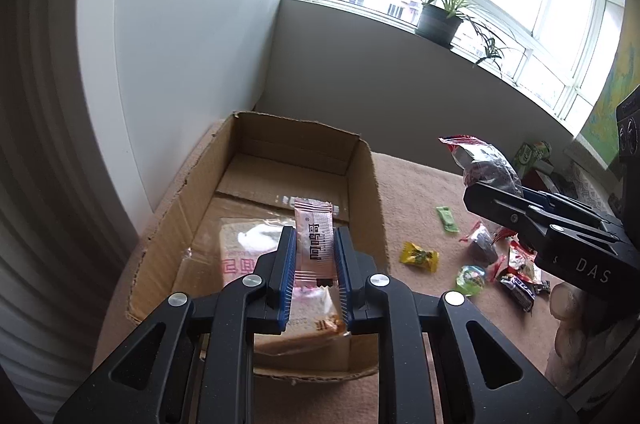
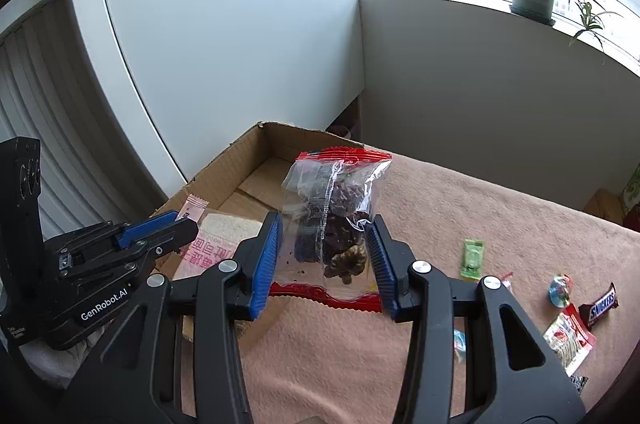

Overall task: Organize snacks
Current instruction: 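Carry both snacks into the cardboard box and open both tools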

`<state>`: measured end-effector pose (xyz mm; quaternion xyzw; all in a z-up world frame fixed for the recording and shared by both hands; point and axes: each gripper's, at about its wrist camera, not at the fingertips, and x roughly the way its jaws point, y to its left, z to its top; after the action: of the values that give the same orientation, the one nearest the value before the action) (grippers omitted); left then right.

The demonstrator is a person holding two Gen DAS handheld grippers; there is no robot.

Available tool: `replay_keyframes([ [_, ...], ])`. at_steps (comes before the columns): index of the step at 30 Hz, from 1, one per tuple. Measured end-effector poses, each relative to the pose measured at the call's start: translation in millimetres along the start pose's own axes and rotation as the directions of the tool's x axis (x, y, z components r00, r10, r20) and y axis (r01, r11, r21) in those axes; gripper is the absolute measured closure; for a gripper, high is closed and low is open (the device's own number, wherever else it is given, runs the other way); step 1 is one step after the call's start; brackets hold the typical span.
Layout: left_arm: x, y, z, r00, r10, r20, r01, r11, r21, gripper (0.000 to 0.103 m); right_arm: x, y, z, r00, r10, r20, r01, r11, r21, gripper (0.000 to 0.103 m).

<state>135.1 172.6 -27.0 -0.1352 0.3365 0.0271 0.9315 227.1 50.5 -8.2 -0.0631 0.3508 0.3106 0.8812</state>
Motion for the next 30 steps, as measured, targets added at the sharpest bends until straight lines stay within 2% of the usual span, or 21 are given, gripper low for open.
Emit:
replay_keyframes([
  [8,15.1,19.3,9.9,0.999,0.039,-0.02,-0.039,0.999,-0.019,0.086,50.7,7.5,11.0,0.996,0.054,-0.073,-0.053,0.998,0.021,0.057],
  [12,18.5,24.4,9.2,0.999,0.047,-0.026,-0.048,0.999,-0.025,0.086,58.7,8.9,8.3,0.994,0.065,-0.082,-0.063,0.998,0.028,0.057],
  [14,19.4,24.5,9.6,0.998,0.05,-0.031,-0.05,0.998,-0.025,0.086,60.3,9.4,8.5,0.994,0.068,-0.086,-0.066,0.997,0.026,0.05],
  [15,20.1,24.4,9.7,0.998,0.052,-0.035,-0.052,0.998,-0.022,0.085,59.2,9.8,8.5,0.994,0.066,-0.083,-0.064,0.998,0.027,0.04],
  [16,20.5,23.9,10.3,0.998,0.055,-0.038,-0.056,0.998,-0.021,0.085,57.9,9.6,9.1,0.995,0.063,-0.076,-0.061,0.998,0.028,0.035],
  [17,20.8,24.4,10.6,0.997,0.061,-0.04,-0.062,0.998,-0.023,0.082,56.0,9.1,10.1,0.996,0.059,-0.065,-0.057,0.998,0.03,0.027],
  [18,21.4,24.5,11.9,0.997,0.067,-0.045,-0.068,0.997,-0.027,0.078,53.5,9.1,11.0,0.997,0.058,-0.054,-0.056,0.998,0.034,0.024],
  [19,21.1,24.9,12.8,0.997,0.069,-0.043,-0.07,0.997,-0.034,0.071,50.9,8.7,11.8,0.997,0.061,-0.048,-0.059,0.998,0.038,0.024],
  [20,20.2,25.3,13.0,0.997,0.071,-0.039,-0.072,0.997,-0.037,0.069,48.4,8.4,12.8,0.997,0.064,-0.045,-0.063,0.997,0.042,0.023],
  [30,8.9,23.0,11.6,0.997,0.068,-0.028,-0.069,0.996,-0.051,0.067,21.0,8.3,11.2,0.999,0.051,-0.019,-0.05,0.998,0.037,0.022],
])
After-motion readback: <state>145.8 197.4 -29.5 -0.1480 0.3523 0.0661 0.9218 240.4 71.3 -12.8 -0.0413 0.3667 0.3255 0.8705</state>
